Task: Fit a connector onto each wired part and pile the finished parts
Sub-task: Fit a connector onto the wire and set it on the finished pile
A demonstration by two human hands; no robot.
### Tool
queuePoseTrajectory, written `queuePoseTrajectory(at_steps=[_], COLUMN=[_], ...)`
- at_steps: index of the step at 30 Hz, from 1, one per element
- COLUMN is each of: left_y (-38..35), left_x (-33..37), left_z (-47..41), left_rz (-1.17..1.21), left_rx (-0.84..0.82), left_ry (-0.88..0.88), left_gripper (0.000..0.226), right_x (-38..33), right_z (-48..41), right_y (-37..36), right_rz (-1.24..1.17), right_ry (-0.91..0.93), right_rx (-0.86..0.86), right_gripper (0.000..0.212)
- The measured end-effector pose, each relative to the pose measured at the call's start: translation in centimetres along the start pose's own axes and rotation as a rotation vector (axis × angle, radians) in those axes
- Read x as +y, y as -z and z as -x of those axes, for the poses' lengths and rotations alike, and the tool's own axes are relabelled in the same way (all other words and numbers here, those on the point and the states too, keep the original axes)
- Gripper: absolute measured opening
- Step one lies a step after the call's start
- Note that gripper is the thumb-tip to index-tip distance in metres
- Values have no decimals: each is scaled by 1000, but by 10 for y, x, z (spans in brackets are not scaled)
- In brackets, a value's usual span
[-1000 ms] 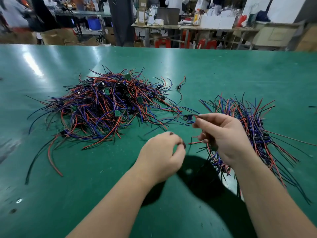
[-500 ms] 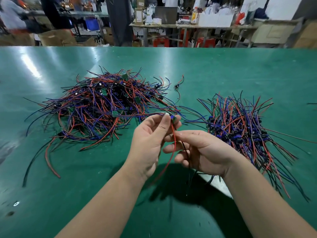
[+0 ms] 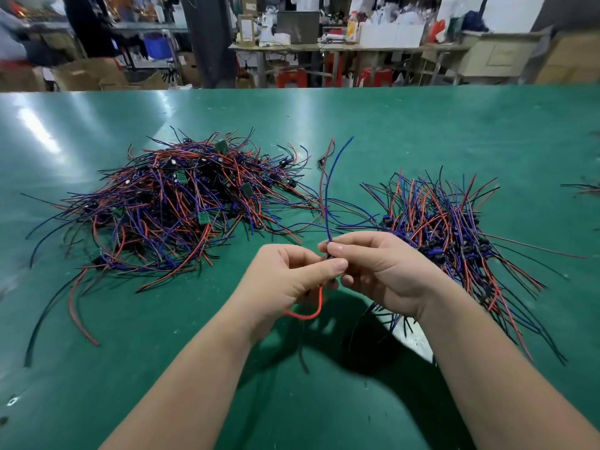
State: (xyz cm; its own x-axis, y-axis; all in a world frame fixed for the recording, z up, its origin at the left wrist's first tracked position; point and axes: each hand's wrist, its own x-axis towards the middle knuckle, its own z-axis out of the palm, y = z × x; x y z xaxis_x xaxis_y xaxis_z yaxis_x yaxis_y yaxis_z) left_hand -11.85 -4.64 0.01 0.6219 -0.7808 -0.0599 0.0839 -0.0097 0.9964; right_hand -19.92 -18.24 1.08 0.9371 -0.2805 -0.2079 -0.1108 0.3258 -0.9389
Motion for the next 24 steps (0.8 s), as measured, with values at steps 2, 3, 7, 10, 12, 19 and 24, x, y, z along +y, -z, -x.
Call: queuePoseTrajectory(at_steps=[2, 3, 7, 10, 12, 19, 24], left_y=[-1, -1, -2, -5, -4, -7, -1], left_x=[0, 0, -1, -1, -1, -6, -8], left_z=[0, 0, 2, 2, 2, 1, 0], left_rz=[-9, -6, -20, 11, 25, -102, -245], left_rx=[-31, -49, -81, -80, -80, -84, -73], left_ry=[-9, -14, 10, 7, -11, -77, -91], left_gripper=[25, 22, 20, 19, 17, 19, 16], right_x=[0, 0, -5, -6, -8, -18, -23], right_z=[0, -1, -3, -2, -2, -1, -1], right_y=[3, 4, 11, 16, 18, 34, 41], right_rz=[-9, -19, -131, -190, -231, -328, -314], right_ry=[-5, -6, 8, 22, 46, 221, 331], right_rx=[16, 27, 71, 60, 81, 286, 481], right_gripper=[14, 12, 13, 12, 11, 22, 16])
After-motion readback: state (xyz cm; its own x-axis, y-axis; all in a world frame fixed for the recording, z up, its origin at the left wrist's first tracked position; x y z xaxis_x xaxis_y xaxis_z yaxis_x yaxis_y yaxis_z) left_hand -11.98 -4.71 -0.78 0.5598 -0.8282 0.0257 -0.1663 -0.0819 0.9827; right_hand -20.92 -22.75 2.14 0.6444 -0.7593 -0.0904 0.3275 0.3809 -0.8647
